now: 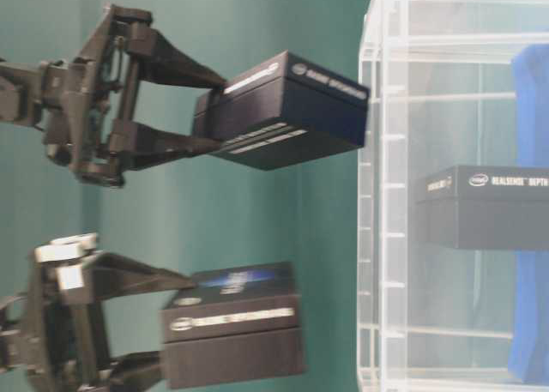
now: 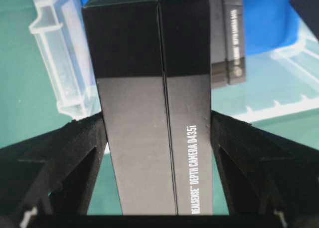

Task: Take the box out of the case with both arms.
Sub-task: 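Lift both held boxes straight up out of the case, then carry both boxes toward the front of the table and lower them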

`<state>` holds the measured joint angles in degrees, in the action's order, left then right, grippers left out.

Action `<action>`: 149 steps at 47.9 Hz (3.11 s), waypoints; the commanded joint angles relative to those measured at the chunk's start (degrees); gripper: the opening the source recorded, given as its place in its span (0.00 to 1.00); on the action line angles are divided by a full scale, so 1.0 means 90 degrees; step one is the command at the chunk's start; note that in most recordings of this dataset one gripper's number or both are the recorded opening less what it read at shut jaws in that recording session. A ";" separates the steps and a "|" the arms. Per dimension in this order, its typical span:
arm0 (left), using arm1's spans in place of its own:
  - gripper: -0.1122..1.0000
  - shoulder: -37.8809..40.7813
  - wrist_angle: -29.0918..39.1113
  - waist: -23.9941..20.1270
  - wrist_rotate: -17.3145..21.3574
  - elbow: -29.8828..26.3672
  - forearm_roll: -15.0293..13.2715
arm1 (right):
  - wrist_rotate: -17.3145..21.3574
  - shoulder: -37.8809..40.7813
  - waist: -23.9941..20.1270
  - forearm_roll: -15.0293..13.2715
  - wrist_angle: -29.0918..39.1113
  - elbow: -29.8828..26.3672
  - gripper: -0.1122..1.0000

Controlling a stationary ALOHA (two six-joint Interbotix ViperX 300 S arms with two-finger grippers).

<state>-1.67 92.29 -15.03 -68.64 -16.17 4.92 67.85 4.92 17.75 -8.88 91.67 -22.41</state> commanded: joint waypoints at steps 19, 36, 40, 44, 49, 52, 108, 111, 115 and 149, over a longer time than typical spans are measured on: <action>0.66 0.0000 0.0518 0.0029 0.0068 -0.0869 0.0029 | -0.0020 -0.0254 -0.0098 -0.0176 0.0400 -0.0732 0.70; 0.66 0.0000 0.0527 0.0029 0.0127 -0.0869 0.0029 | -0.0010 -0.0254 -0.0127 -0.0176 0.0400 -0.0723 0.70; 0.66 -0.0010 0.0527 0.0029 0.0127 -0.0859 0.0029 | -0.0010 -0.0254 -0.0137 -0.0176 0.0400 -0.0732 0.70; 0.66 -0.0010 0.0547 0.0029 0.0127 -0.0859 0.0020 | -0.0010 -0.0254 -0.0137 -0.0176 0.0400 -0.0723 0.70; 0.66 -0.0010 0.0576 0.0029 0.0127 -0.0859 0.0020 | -0.0010 -0.0254 -0.0146 -0.0186 0.0400 -0.0723 0.70; 0.66 0.0000 0.0615 0.0029 0.0127 -0.0859 0.0029 | -0.0010 -0.0244 -0.0146 -0.0186 0.0400 -0.0723 0.70; 0.66 -0.0020 0.0645 0.0029 0.0127 -0.0840 0.0029 | 0.0000 -0.0254 -0.0176 -0.0176 0.0381 -0.0723 0.70; 0.66 -0.0020 0.0654 0.0029 0.0127 -0.0840 0.0029 | 0.0000 -0.0254 -0.0166 -0.0186 0.0381 -0.0732 0.70; 0.66 -0.0020 0.0645 0.0020 0.0127 -0.0840 0.0020 | 0.0000 -0.0254 -0.0176 -0.0195 0.0381 -0.0723 0.70; 0.66 -0.0020 0.0654 -0.0078 0.0156 -0.0840 0.0029 | 0.0000 -0.0244 -0.0176 -0.0273 0.0391 -0.0723 0.70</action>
<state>-0.88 98.35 -15.47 -67.32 -22.24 5.01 67.76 4.92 16.44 -10.99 95.27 -27.42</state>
